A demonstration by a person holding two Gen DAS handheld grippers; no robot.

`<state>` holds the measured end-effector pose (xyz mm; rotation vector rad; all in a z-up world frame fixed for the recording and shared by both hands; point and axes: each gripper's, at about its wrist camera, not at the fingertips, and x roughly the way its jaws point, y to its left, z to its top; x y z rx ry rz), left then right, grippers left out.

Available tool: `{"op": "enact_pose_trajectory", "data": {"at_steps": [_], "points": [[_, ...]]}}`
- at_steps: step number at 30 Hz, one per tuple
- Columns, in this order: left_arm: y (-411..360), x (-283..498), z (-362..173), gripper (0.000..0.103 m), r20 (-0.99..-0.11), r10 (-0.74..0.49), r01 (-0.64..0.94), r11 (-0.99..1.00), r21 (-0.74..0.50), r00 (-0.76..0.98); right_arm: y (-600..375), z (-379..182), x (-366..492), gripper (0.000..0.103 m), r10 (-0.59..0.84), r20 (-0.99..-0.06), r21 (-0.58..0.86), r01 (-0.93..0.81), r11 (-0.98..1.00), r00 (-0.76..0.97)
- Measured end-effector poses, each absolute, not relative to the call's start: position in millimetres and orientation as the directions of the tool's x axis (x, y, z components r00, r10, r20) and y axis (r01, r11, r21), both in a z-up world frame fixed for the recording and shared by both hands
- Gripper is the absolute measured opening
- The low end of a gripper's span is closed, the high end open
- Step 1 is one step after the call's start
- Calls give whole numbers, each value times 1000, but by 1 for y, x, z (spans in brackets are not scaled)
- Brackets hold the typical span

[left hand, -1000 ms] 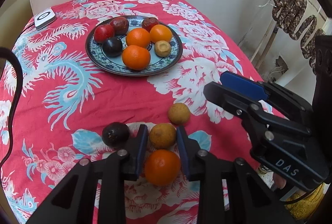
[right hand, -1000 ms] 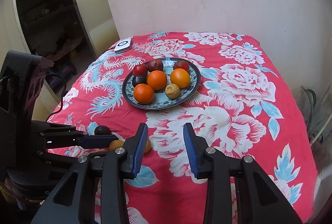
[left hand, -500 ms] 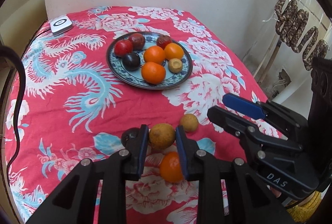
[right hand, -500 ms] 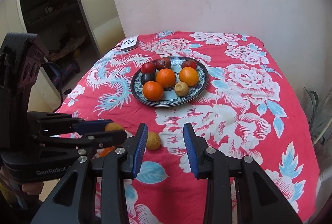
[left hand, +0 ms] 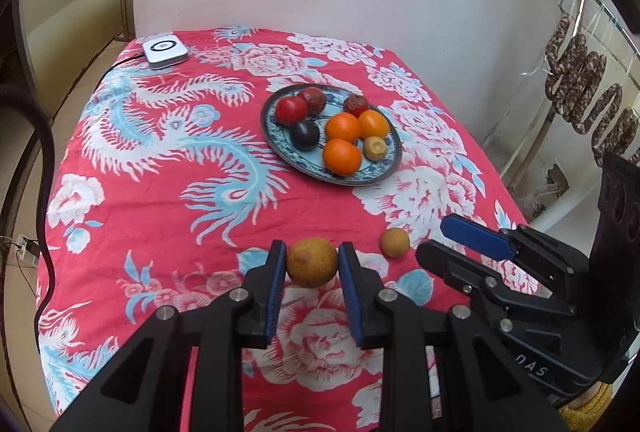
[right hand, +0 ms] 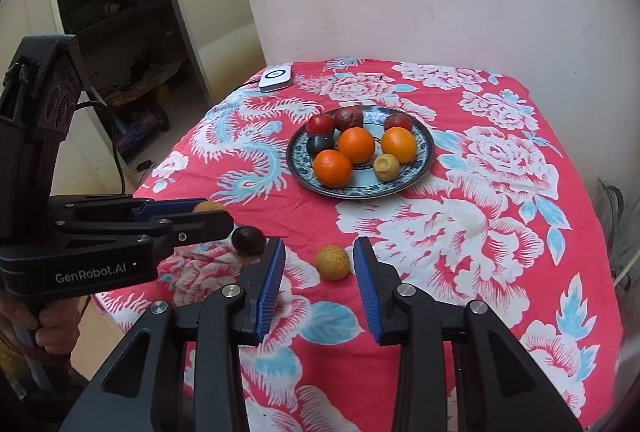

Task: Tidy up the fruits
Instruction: 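Grasp a brown round fruit with the left tool while the right tool moves to a tangerine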

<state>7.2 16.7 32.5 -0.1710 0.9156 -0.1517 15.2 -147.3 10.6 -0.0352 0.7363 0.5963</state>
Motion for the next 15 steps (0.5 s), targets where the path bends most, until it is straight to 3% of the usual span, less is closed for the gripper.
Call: {"op": "enact_pose_trajectory", "data": {"at_steps": [15], "points": [[42, -9, 27, 28, -780, -155, -37, 974, -222, 607, -124, 4, -1, 37, 540, -673, 182, -595, 783, 505]]}}
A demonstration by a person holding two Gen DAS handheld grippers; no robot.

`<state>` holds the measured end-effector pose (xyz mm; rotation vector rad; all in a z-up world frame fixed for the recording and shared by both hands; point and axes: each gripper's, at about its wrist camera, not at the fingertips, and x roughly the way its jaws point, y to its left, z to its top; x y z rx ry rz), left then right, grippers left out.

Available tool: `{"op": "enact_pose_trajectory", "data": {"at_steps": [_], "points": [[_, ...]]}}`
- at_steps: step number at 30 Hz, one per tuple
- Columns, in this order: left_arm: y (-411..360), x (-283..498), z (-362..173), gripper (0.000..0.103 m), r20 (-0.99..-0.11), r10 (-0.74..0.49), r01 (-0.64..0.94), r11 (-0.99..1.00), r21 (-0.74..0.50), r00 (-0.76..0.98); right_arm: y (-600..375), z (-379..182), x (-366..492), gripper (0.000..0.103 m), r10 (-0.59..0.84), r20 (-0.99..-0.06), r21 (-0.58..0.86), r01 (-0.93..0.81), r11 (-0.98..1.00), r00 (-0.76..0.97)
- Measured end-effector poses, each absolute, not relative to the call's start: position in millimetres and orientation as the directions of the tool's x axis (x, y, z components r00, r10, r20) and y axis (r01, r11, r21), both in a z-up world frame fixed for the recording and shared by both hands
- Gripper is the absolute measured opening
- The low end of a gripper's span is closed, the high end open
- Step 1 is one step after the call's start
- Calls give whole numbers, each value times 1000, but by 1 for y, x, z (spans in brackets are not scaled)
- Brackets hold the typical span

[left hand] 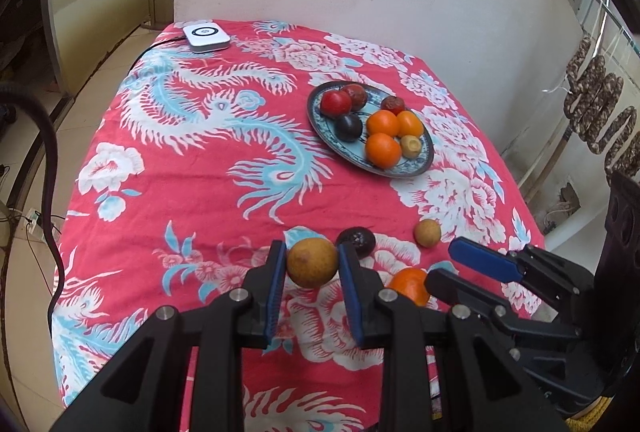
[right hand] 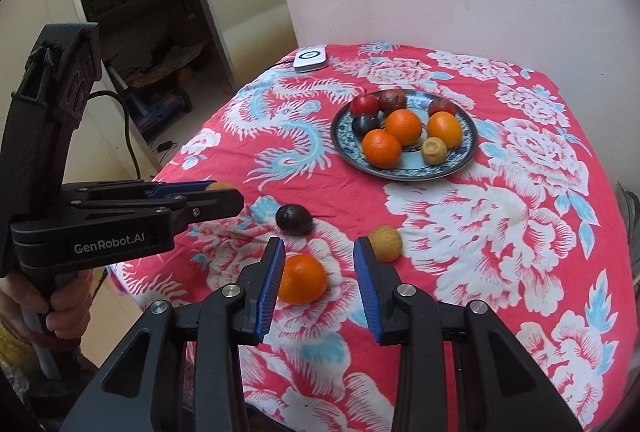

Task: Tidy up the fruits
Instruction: 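Grasp a brown round fruit with the left tool while the right tool moves to a tangerine, then grasp the tangerine with the right tool while the left tool holds the brown fruit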

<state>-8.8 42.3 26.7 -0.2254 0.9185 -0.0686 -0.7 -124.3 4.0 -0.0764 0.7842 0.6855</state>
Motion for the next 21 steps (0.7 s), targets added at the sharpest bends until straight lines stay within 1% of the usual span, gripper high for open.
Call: {"op": "enact_pose_trajectory", "data": {"at_steps": [8, 13, 21], "points": [[50, -11, 25, 28, -778, -139, -81, 968, -237, 613, -112, -4, -3, 37, 520, -711, 153, -618, 771, 473], [50, -10, 24, 28, -778, -143, -80, 967, -241, 612, -106, -11, -2, 38, 493, -737, 136, -613, 778, 462], [52, -10, 23, 28, -775, -152, -82, 964, -254, 613, -103, -16, 0, 39, 481, -753, 135, -609, 782, 450]]}}
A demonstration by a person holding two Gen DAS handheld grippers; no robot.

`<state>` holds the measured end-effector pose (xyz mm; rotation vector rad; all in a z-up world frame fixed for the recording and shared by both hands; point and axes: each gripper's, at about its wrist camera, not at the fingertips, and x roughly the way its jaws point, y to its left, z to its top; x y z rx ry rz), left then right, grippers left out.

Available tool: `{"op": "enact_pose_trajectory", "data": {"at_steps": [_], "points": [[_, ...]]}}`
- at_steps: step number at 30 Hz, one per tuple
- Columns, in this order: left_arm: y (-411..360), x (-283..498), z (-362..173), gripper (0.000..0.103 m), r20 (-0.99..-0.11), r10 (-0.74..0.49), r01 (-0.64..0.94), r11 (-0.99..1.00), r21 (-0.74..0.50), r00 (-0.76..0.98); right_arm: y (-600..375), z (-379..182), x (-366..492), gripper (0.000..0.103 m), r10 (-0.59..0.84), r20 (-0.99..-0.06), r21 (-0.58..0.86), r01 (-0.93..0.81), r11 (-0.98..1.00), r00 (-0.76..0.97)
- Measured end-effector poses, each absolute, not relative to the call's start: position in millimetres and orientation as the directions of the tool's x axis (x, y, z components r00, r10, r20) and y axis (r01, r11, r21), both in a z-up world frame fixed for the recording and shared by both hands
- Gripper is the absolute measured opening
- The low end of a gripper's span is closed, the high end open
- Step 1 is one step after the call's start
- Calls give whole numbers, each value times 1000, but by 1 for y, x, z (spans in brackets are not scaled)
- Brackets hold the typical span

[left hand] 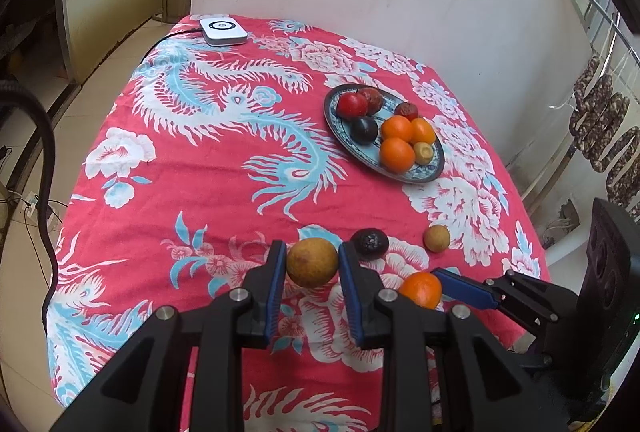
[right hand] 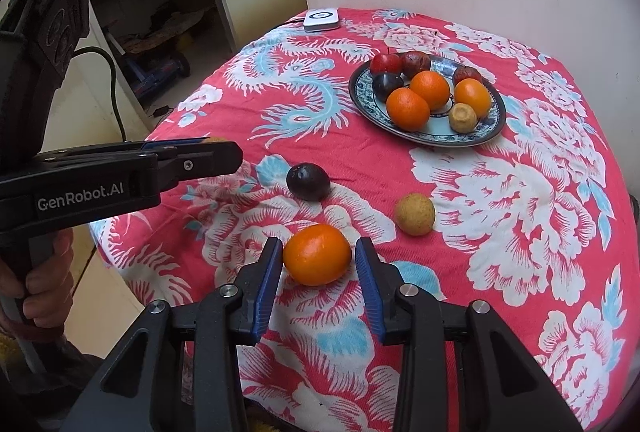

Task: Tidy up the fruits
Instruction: 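Grasp the tangerine with the right tool while the left tool holds the brown fruit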

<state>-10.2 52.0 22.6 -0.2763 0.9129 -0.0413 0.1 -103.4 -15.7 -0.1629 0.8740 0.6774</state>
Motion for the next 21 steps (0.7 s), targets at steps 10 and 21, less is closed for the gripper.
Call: {"op": "enact_pose_trajectory", "data": {"at_steps": [10, 21], "points": [[53, -10, 22, 28, -774, -154, -85, 962, -260, 614, -103, -16, 1, 36, 489, -752, 147, -610, 779, 443], [55, -10, 22, 28, -774, -154, -86, 962, -260, 614, -117, -7, 9, 36, 500, -723, 172, -576, 799, 476]]}}
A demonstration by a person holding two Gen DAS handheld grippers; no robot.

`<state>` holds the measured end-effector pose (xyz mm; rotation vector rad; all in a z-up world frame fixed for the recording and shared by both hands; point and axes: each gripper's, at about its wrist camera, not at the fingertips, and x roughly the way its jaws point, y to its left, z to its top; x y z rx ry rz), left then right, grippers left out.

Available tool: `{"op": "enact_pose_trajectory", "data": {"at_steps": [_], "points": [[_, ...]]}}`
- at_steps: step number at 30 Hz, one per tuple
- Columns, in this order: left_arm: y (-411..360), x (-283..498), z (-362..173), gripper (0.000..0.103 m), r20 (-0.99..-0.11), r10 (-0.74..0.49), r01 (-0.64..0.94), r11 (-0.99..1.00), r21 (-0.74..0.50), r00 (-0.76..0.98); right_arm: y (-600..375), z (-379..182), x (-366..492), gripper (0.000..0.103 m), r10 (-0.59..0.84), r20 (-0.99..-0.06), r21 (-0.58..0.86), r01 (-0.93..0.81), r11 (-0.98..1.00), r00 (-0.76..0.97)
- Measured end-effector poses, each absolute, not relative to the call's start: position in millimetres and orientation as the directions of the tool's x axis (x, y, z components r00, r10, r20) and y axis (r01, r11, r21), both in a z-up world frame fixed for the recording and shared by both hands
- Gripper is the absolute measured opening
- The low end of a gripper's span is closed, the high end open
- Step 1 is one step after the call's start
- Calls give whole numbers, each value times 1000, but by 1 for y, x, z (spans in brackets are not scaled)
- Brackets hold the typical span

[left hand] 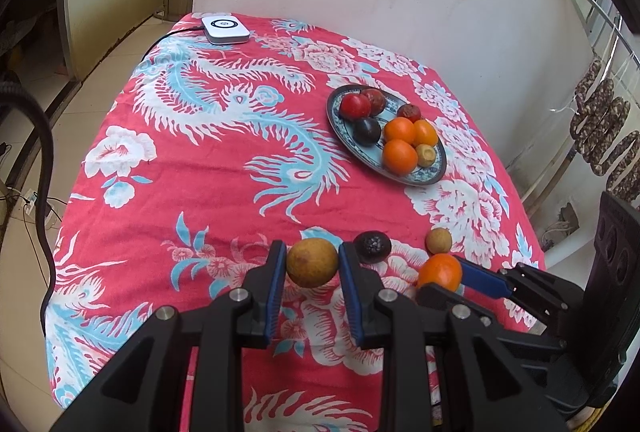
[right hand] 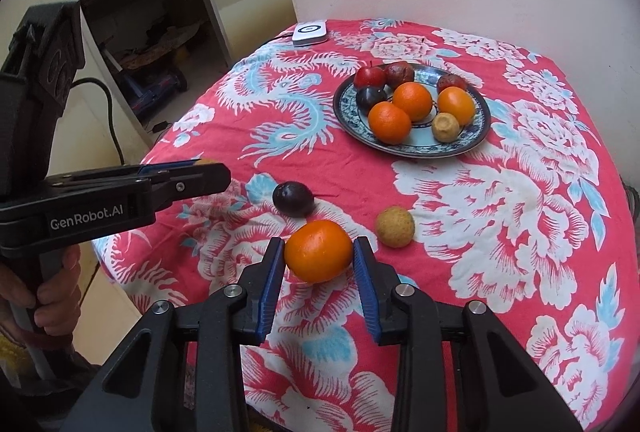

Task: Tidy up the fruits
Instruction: 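Grasp the tangerine with the right tool while the left tool holds the brown fruit, then carry the brown fruit with the left tool while the right tool carries the tangerine over the plate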

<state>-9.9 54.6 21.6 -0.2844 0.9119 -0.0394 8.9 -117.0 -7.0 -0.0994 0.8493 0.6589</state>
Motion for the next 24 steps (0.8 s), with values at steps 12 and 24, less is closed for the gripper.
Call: {"op": "enact_pose_trajectory", "data": {"at_steps": [12, 24], "points": [[54, -4, 28, 28, -764, -165, -82, 958, -274, 624, -133, 1, 21, 36, 508, -701, 203, -543, 815, 500], [49, 13, 35, 28, -758, -178, -57, 960, -273, 628, -147, 6, 37, 36, 508, -685, 220, -516, 828, 523]]}}
